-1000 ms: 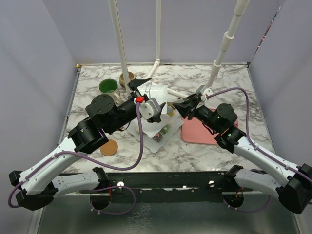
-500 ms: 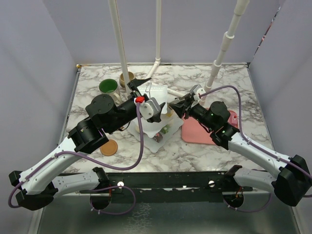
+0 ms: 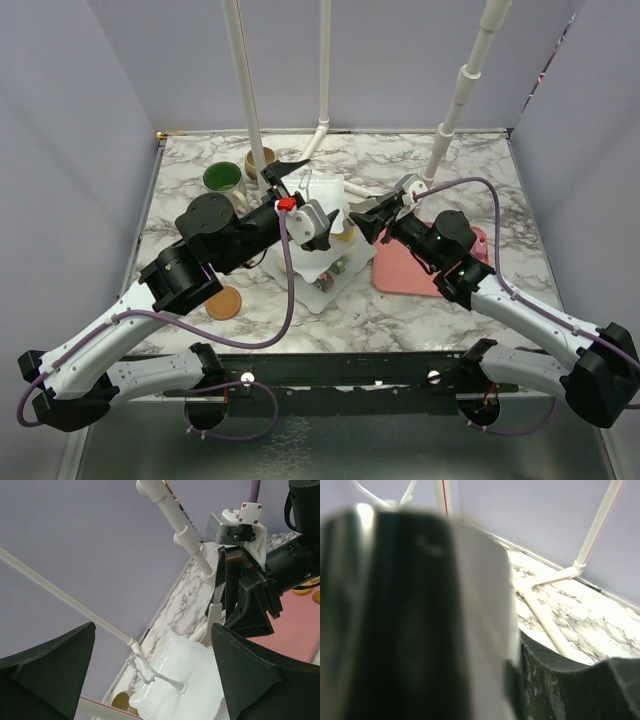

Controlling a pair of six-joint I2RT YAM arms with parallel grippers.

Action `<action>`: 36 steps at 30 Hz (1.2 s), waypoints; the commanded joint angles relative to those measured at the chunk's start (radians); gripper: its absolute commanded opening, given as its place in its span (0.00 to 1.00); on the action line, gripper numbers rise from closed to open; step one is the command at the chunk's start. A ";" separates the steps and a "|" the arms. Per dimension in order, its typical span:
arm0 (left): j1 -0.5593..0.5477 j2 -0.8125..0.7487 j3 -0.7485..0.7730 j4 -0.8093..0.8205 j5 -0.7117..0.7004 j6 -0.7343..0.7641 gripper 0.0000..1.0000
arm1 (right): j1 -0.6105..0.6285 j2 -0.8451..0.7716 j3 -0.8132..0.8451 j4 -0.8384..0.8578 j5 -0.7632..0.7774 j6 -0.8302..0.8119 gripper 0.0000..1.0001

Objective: Serve the afternoon tea
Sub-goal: Place the desert on the desert table.

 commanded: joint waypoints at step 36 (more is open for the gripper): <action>0.005 -0.025 0.010 0.011 0.034 -0.009 0.99 | -0.509 -0.135 -0.230 -0.166 0.987 0.321 0.51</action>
